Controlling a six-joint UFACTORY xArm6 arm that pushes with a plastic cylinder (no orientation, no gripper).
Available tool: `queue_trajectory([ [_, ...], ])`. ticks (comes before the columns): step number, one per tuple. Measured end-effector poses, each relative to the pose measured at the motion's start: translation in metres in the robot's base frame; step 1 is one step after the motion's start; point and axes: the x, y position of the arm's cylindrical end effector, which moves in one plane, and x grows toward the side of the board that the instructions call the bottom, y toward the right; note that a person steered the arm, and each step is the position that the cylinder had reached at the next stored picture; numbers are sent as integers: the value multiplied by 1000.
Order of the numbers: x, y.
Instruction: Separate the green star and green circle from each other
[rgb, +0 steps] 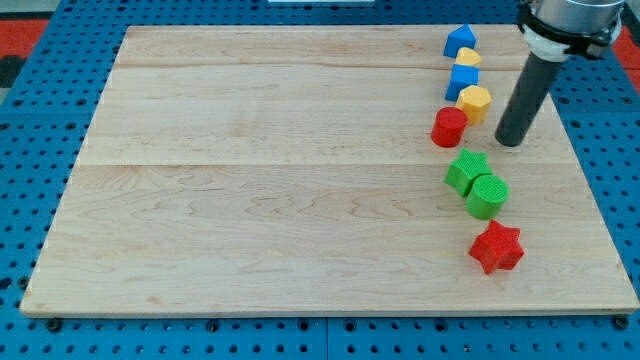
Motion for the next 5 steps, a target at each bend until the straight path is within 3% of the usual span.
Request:
queue_trajectory([
  [1, -8, -88],
  [2, -4, -109],
  [3, -3, -13],
  [4, 36, 65],
  [5, 82, 57],
])
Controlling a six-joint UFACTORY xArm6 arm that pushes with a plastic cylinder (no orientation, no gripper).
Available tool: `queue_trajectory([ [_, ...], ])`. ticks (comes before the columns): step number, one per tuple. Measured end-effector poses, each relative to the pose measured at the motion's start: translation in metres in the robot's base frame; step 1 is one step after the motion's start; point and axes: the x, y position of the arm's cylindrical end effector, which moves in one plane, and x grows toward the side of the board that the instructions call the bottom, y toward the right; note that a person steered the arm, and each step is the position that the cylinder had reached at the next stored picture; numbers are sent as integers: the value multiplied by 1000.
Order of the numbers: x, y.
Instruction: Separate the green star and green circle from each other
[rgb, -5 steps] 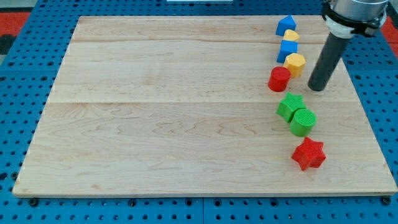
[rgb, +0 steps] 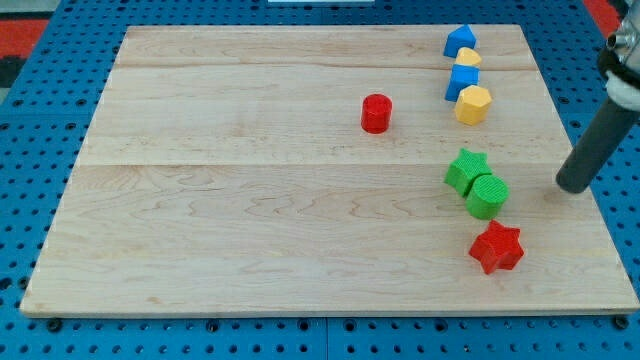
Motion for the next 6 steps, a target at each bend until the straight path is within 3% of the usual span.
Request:
queue_trajectory([
  [2, 7, -95],
  [3, -14, -112],
  [4, -15, -61],
  [5, -30, -74],
  [6, -33, -143],
])
